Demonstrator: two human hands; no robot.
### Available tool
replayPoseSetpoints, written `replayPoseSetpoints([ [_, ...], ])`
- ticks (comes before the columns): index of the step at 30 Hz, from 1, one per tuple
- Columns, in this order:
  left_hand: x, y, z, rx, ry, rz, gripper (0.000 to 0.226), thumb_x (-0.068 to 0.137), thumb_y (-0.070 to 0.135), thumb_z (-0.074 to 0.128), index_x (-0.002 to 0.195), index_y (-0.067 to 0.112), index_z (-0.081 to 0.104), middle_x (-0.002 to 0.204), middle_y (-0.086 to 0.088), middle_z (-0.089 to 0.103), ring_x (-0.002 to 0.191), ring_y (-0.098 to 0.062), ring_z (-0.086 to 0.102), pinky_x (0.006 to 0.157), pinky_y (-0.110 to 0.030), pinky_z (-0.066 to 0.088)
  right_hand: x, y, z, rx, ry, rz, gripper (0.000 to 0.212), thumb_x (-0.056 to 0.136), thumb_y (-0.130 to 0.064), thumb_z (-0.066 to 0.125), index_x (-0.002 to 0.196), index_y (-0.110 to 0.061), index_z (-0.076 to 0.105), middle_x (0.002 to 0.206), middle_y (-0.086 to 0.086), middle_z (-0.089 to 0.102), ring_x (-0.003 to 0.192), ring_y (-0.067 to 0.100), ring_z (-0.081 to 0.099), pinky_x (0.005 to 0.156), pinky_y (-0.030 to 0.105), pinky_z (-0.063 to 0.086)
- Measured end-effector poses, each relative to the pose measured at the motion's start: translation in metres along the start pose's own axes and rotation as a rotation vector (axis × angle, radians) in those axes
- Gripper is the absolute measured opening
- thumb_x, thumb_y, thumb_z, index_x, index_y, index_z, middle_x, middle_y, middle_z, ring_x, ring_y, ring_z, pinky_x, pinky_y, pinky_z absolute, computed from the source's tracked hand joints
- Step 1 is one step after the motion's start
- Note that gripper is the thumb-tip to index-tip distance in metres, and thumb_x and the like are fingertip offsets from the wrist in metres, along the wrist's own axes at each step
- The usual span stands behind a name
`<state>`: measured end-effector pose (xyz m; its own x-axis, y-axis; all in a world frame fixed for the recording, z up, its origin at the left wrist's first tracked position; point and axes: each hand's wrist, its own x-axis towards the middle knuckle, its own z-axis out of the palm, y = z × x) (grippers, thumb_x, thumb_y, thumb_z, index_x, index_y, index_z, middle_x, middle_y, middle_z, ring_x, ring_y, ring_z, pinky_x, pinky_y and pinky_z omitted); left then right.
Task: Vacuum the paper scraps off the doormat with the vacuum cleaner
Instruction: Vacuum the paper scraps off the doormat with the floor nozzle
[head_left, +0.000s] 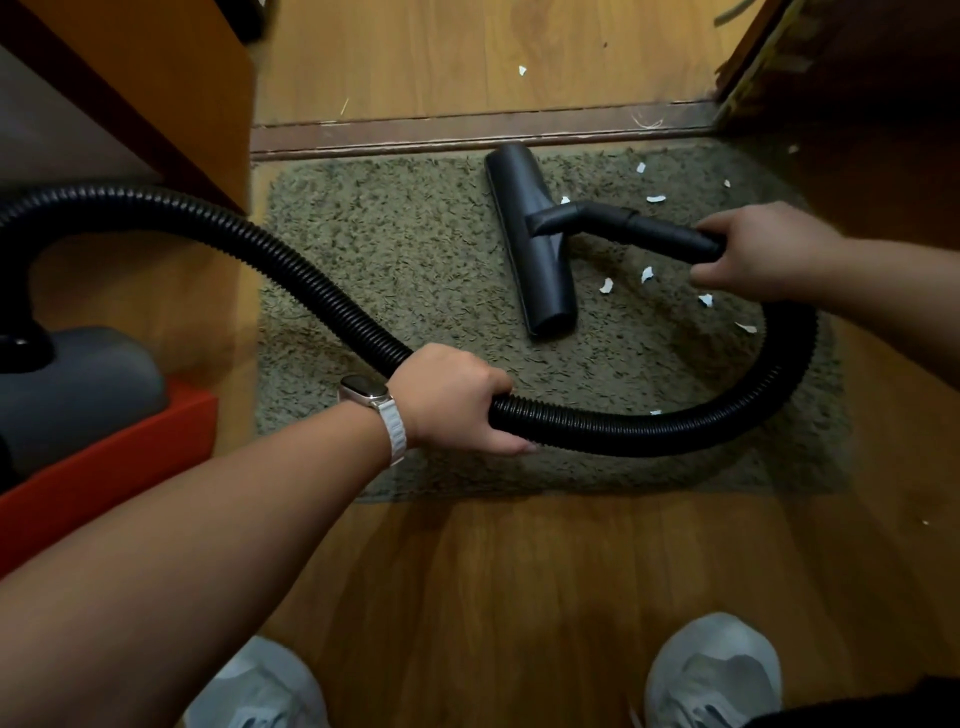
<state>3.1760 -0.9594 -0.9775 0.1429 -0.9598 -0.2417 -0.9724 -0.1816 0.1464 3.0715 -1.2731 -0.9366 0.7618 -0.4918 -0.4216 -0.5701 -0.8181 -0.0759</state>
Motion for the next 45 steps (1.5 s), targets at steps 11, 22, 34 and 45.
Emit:
replayPoseSetpoints([
  [11, 0.009, -0.003, 0.001, 0.027, -0.017, -0.005, 0.063, 0.074, 0.086, 0.040, 0.077, 0.025, 0.049, 0.069, 0.007, 0.059, 0.069, -0.020, 0.063, 0.060, -0.028, 0.047, -0.002, -0.010, 0.002, -0.014, -0.051, -0.079, 0.022, 0.083, -0.037, 0.069, 0.103, -0.031, 0.066, 0.076, -0.006, 0.060, 0.069, 0.017, 0.054, 0.058, 0.031, 0.041],
  [22, 0.027, -0.004, -0.006, -0.022, -0.006, -0.078, 0.064, 0.072, 0.087, 0.041, 0.074, 0.024, 0.051, 0.065, 0.008, 0.055, 0.062, -0.017, 0.055, 0.055, -0.028, 0.038, 0.000, 0.028, -0.012, 0.089, 0.027, 0.176, 0.034, 0.087, -0.039, 0.069, 0.116, -0.022, 0.065, 0.087, 0.006, 0.061, 0.077, 0.026, 0.059, 0.064, 0.035, 0.052],
  [34, 0.021, -0.001, -0.004, 0.042, -0.021, -0.027, 0.064, 0.073, 0.087, 0.042, 0.081, 0.024, 0.055, 0.075, 0.007, 0.063, 0.073, -0.018, 0.065, 0.061, -0.028, 0.045, -0.008, 0.007, -0.001, 0.018, -0.071, -0.014, 0.018, 0.083, -0.035, 0.069, 0.100, -0.029, 0.065, 0.076, -0.003, 0.060, 0.067, 0.012, 0.053, 0.055, 0.030, 0.039],
  [45, 0.030, 0.006, -0.006, -0.005, 0.003, -0.056, 0.075, 0.065, 0.091, 0.032, 0.081, 0.023, 0.058, 0.071, 0.006, 0.064, 0.069, -0.019, 0.064, 0.055, -0.028, 0.038, -0.029, 0.044, -0.011, 0.142, -0.057, 0.132, 0.040, 0.089, -0.031, 0.069, 0.127, -0.024, 0.062, 0.084, 0.002, 0.061, 0.072, 0.020, 0.059, 0.064, 0.034, 0.048],
])
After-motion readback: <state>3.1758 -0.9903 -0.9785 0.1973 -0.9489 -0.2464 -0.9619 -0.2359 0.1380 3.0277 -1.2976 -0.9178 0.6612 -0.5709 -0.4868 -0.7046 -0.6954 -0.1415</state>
